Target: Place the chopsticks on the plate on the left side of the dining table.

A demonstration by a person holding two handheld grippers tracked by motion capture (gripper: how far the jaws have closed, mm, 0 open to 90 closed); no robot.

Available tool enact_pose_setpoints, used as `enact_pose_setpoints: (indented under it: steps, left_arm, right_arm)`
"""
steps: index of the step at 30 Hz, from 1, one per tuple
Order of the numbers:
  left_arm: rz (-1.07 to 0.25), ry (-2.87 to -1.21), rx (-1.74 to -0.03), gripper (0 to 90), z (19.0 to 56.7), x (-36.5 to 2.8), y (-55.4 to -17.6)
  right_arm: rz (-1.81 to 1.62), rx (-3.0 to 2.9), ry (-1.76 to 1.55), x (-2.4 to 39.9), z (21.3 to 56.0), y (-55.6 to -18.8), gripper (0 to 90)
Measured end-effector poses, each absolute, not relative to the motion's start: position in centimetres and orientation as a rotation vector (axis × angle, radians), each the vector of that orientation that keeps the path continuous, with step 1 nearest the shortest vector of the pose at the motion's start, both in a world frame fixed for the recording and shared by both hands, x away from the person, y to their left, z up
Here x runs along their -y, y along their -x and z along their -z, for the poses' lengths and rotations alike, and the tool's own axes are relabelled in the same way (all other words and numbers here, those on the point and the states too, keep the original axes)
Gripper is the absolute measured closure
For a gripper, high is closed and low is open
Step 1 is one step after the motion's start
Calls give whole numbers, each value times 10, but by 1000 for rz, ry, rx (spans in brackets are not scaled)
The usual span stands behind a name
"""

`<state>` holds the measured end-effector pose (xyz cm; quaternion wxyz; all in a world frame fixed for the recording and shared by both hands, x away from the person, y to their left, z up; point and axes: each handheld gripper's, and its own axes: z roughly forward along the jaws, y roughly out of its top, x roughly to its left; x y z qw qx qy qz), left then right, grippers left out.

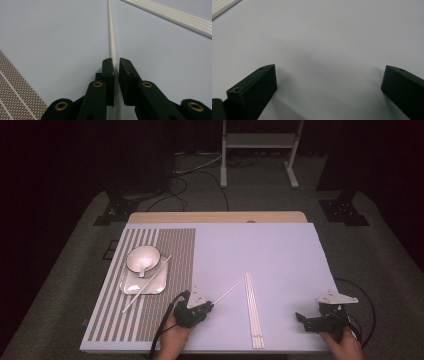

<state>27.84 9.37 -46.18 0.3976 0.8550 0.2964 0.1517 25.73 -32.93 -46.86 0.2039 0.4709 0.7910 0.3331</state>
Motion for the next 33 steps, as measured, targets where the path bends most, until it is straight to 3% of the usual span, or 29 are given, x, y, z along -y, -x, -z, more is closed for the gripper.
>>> enact_pose_setpoints:
  steps: [33]
  left_arm:
    - [-351,-2095,-801,847,448,-105,-278]
  right_arm:
    - [-929,-2206,-1314,329,469,-257,0]
